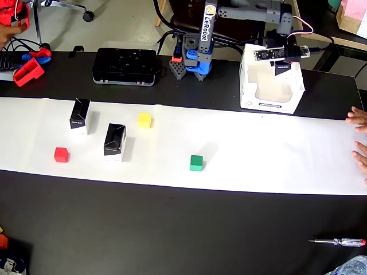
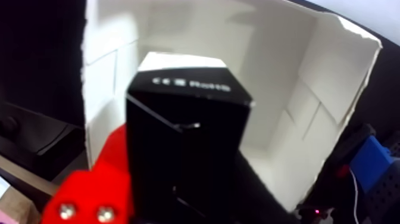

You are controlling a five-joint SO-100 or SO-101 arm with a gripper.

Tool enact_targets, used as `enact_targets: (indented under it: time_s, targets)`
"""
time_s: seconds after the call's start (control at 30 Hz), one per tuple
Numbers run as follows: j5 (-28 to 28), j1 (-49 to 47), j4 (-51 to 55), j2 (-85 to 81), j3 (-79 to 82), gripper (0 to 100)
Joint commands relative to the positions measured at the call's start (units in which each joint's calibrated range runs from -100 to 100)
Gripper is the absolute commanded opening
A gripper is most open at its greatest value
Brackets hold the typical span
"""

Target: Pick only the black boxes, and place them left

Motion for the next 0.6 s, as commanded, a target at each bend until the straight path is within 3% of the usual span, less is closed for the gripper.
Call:
enact_targets:
  time_s: [0.0,0.1,0.23,0.37,0.57]
  targets:
    - [0.2,-1.3,0.8,-1.3,-5.9,20]
    - [0.3,-1.5,2.5,-1.3,-6.7,34]
    - [0.3,-1.5,4.5,-1.9,-6.7,44]
    - [0.7,-1.5,5.2,-6.6,-6.7,45]
    - [7.1,0.9,7.8,-16.0,-6.5,45]
